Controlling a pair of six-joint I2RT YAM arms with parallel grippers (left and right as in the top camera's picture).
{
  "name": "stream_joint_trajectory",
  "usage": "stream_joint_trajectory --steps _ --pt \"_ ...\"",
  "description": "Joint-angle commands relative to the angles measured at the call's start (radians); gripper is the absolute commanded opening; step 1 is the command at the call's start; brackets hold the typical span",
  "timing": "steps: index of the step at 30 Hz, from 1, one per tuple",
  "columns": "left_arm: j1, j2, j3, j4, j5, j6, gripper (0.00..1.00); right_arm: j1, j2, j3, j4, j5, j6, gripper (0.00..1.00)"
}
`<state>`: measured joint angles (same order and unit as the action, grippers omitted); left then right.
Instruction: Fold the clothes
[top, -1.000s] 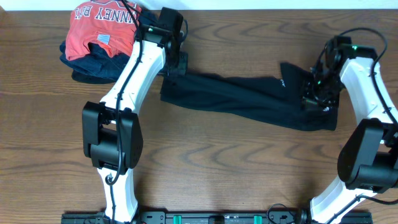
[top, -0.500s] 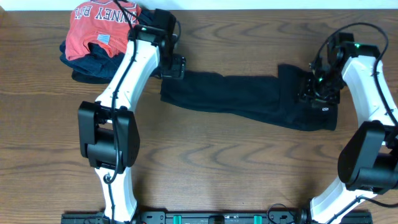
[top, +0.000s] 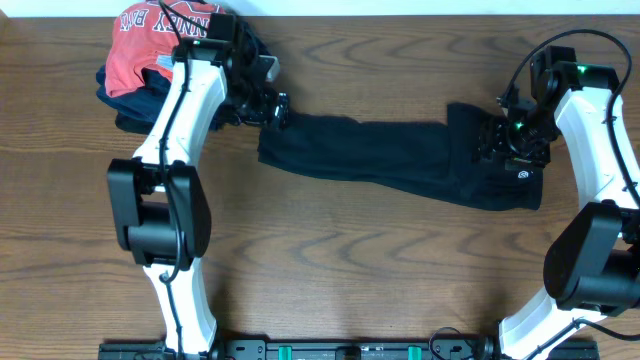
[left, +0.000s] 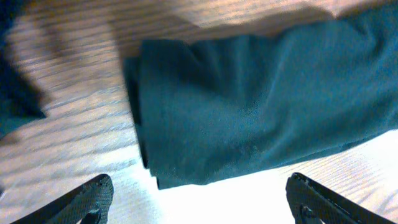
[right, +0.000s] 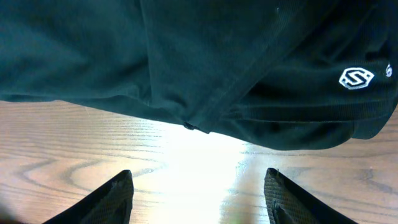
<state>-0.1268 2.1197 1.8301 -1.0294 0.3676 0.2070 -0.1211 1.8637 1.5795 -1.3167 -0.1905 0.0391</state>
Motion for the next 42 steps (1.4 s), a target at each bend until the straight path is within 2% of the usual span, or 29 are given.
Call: stream_joint_trajectory --steps 1,10,21,22,24,25,26,28,32,42 --pt "-0.003 0.068 0.025 -0.006 0.041 0.126 0.9 -0.002 -0.02 0.018 -0.005 0.002 -0.022 0.66" --pt "-0.003 0.157 0.025 0.002 0.052 0.184 0.9 -0.005 -0.02 0.018 -0.003 0.003 -0.022 0.66" --pt "-0.003 0.233 0.021 0.041 0.052 0.185 0.89 -0.005 -0.02 0.018 -0.003 0.003 -0.022 0.67" --pt "-0.003 0.237 0.021 0.038 0.052 0.185 0.86 -0.005 -0.02 0.018 -0.003 0.003 -0.022 0.67" --pt "-0.003 0.239 0.019 0.031 0.051 0.184 0.7 -0.005 -0.02 0.018 -0.003 0.003 -0.022 0.67" --pt "-0.003 0.239 0.019 0.026 0.051 0.185 0.56 -0.005 -0.02 0.018 -0.003 0.003 -0.022 0.67" --pt "-0.003 0.239 0.019 0.023 0.051 0.185 0.33 -0.005 -0.02 0.018 -0.002 0.003 -0.022 0.67" --pt "-0.002 0.239 0.019 0.021 0.049 0.185 0.08 -0.005 -0.02 0.018 -0.001 0.003 -0.022 0.67" --pt "0.009 0.238 0.02 0.015 0.025 0.172 0.06 -0.002 -0.02 0.018 0.0 0.002 -0.022 0.67" --pt "0.106 0.144 0.02 -0.103 0.005 0.018 0.06 0.018 -0.02 0.017 0.043 -0.039 -0.022 0.63"
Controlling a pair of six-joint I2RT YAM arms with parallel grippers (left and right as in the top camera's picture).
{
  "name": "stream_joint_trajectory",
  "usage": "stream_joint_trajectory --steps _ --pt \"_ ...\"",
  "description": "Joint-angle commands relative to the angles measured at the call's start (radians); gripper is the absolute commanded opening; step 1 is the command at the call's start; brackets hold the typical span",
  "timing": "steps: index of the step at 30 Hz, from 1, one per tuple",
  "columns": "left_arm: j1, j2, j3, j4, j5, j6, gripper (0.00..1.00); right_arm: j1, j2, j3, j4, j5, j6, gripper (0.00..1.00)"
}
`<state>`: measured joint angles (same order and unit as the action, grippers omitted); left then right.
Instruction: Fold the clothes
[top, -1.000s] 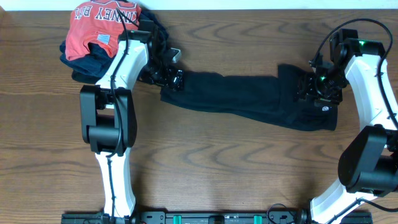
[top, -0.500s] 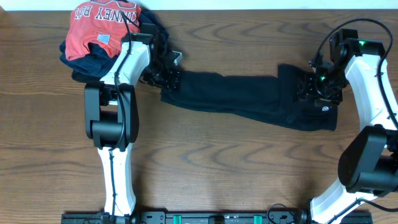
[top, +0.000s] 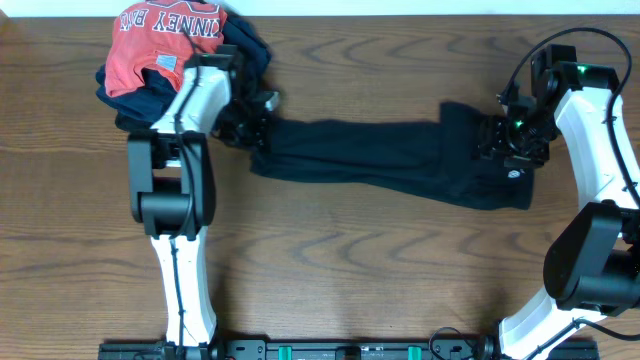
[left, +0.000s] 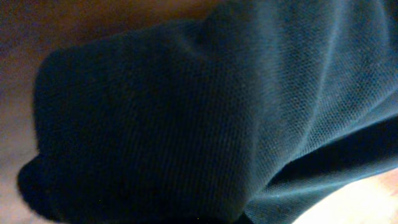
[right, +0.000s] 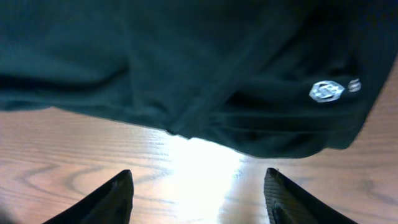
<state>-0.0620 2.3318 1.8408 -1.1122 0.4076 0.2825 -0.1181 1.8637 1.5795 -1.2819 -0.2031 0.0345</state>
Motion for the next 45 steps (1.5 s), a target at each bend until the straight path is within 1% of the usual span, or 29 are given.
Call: stream_joint_trajectory --steps 1,2,4,5,7,8,14,18,31,38,41,42,43,45 --pt "0.049 -0.085 0.009 -0.031 -0.035 -0.06 0.06 0.021 -0.02 0.016 0.018 -0.026 -0.016 0.61" --pt "0.057 -0.106 0.009 -0.042 -0.039 -0.061 0.06 0.026 -0.02 0.015 0.03 -0.026 -0.013 0.57" --pt "0.066 -0.143 0.009 -0.057 -0.076 -0.086 0.06 0.035 -0.02 0.01 0.056 -0.026 -0.012 0.42" --pt "0.068 -0.162 0.009 -0.062 -0.101 -0.103 0.06 0.041 -0.02 0.006 0.072 -0.026 -0.005 0.28" --pt "0.068 -0.198 0.009 -0.071 -0.135 -0.121 0.06 0.048 -0.02 -0.008 0.109 -0.034 0.009 0.05" --pt "0.068 -0.212 0.009 -0.078 -0.137 -0.121 0.06 0.051 -0.02 -0.019 0.135 -0.038 0.023 0.01" --pt "0.06 -0.279 0.009 -0.111 -0.135 -0.128 0.06 0.081 -0.005 -0.118 0.311 -0.086 0.076 0.01" --pt "0.015 -0.299 0.009 -0.094 -0.129 -0.127 0.06 0.098 0.005 -0.172 0.382 -0.094 0.108 0.01" --pt "-0.258 -0.276 0.009 0.01 -0.14 -0.128 0.06 0.056 0.004 -0.177 0.396 -0.156 0.106 0.01" --pt "-0.345 -0.222 0.009 0.06 -0.139 -0.132 0.06 0.02 -0.006 -0.174 0.396 -0.199 0.087 0.01" --pt "-0.375 -0.202 0.009 0.079 -0.139 -0.132 0.08 0.014 -0.012 -0.174 0.396 -0.198 0.083 0.01" --pt "-0.384 -0.198 0.009 0.083 -0.14 -0.131 0.11 0.013 -0.013 -0.174 0.395 -0.198 0.083 0.01" --pt "-0.392 -0.194 0.009 0.086 -0.14 -0.131 0.22 0.012 -0.014 -0.174 0.396 -0.198 0.083 0.02" --pt "-0.404 -0.19 0.009 0.089 -0.14 -0.131 0.53 0.011 -0.014 -0.174 0.396 -0.198 0.083 0.03"
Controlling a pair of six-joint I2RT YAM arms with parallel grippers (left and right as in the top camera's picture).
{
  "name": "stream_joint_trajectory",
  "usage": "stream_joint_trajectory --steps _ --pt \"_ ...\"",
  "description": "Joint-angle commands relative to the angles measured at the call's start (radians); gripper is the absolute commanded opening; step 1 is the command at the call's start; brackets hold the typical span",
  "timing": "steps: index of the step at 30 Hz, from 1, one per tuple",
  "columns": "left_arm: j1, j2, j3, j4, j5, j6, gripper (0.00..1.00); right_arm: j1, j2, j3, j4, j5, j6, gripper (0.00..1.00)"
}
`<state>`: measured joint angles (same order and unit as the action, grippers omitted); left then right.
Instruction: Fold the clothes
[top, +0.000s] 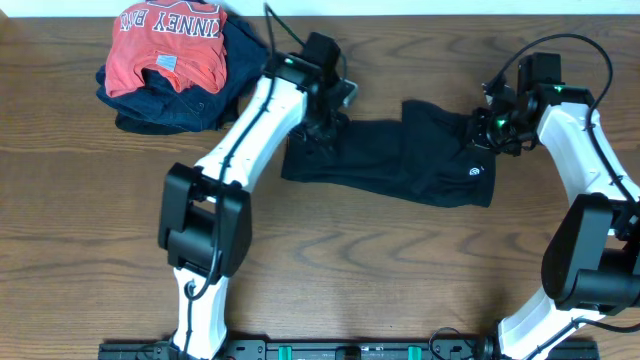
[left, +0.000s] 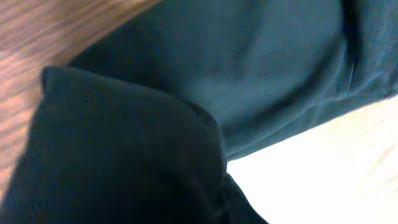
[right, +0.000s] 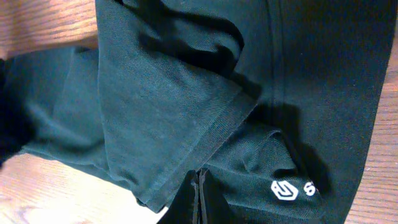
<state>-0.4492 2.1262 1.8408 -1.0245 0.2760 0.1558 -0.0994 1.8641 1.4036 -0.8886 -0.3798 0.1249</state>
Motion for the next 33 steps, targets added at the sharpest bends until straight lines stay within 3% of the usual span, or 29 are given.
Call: stream_joint_trajectory --steps 1,3,17,23,30,33 --pt "-0.023 0.016 0.009 0.002 -0.008 -0.005 0.65 -0.007 -0.014 0.002 0.002 -0.021 -0.007 0.03" --pt "-0.031 0.016 0.009 0.005 -0.008 -0.005 0.75 -0.007 -0.014 0.002 0.003 -0.021 -0.01 0.04" --pt "-0.046 0.016 0.009 0.021 0.008 -0.005 0.76 -0.037 -0.014 0.002 -0.015 0.027 -0.01 0.09" --pt "-0.067 0.016 0.009 0.037 0.007 -0.005 0.76 -0.058 -0.013 -0.001 -0.047 0.19 -0.01 0.35" --pt "-0.085 0.018 0.009 0.067 0.007 -0.005 0.76 -0.06 -0.013 -0.06 0.008 0.219 -0.006 0.5" --pt "-0.085 0.018 0.009 0.068 0.007 -0.005 0.76 -0.07 -0.012 -0.118 0.06 0.219 -0.006 0.62"
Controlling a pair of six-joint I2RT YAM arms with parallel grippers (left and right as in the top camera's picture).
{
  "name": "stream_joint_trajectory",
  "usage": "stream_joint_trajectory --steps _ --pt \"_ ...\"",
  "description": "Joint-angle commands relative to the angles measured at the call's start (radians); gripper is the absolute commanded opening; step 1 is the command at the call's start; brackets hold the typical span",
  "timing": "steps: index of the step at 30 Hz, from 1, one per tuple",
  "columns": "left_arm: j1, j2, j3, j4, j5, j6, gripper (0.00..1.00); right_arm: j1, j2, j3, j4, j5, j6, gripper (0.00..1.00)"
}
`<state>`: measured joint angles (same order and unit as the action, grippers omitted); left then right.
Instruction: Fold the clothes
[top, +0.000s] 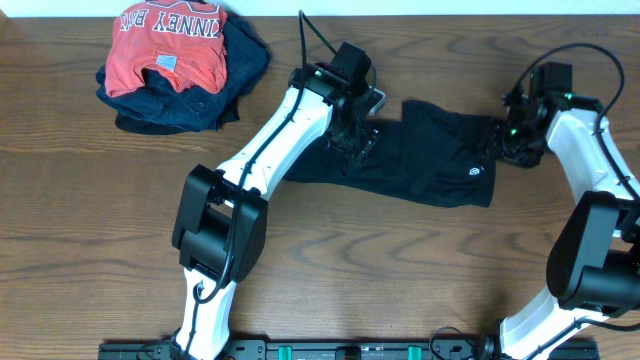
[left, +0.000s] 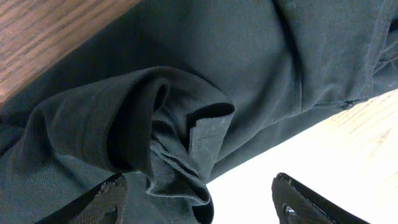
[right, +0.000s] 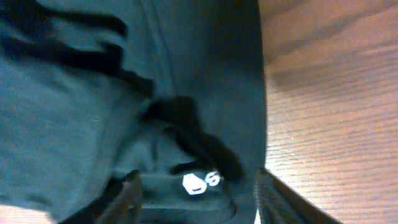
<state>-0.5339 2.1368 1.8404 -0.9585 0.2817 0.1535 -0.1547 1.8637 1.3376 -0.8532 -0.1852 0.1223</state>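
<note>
A black garment (top: 430, 160) lies across the middle back of the table, its left end bunched and folded over onto the rest. My left gripper (top: 358, 135) hovers over that bunched end. In the left wrist view the left gripper (left: 199, 202) stands open, with rumpled black cloth (left: 180, 124) below and between the jaws. My right gripper (top: 505, 145) is at the garment's right edge. The right wrist view shows the right gripper (right: 199, 190) open over the cloth by the white logo (right: 199, 182).
A pile of clothes (top: 170, 60), an orange shirt on top of dark blue pieces, sits at the back left corner. Bare wooden table (top: 350, 270) stretches in front of the garment. The table's back edge runs just behind the arms.
Both grippers were shut on the black garment and now stand open. The left end lies bunched on the garment's middle. The right gripper has shifted right, to the garment's edge.
First the garment lay stretched long across the table with both grippers open at its ends. Then the left gripper was down on the left end. Later that end was at the middle, both grippers shut. Now the garment lies shorter and both are open.
</note>
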Motion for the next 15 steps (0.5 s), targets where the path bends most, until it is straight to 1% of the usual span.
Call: stream_joint_trajectory --steps 1,5,8,10,15 --pt "-0.001 0.008 0.009 0.002 0.002 -0.002 0.76 -0.02 -0.012 -0.077 0.046 0.024 -0.003 0.65" --pt "-0.001 0.013 0.009 0.002 0.001 -0.002 0.76 -0.04 -0.012 -0.158 0.127 0.021 -0.004 0.78" --pt "-0.001 0.022 0.009 0.002 0.001 -0.003 0.76 -0.05 -0.012 -0.216 0.196 0.008 -0.004 0.83" --pt "-0.001 0.026 0.009 0.0 0.001 -0.002 0.76 -0.052 -0.011 -0.251 0.253 -0.023 -0.004 0.86" --pt "-0.001 0.029 0.009 -0.001 0.001 -0.002 0.76 -0.052 -0.007 -0.324 0.388 -0.138 -0.003 0.86"
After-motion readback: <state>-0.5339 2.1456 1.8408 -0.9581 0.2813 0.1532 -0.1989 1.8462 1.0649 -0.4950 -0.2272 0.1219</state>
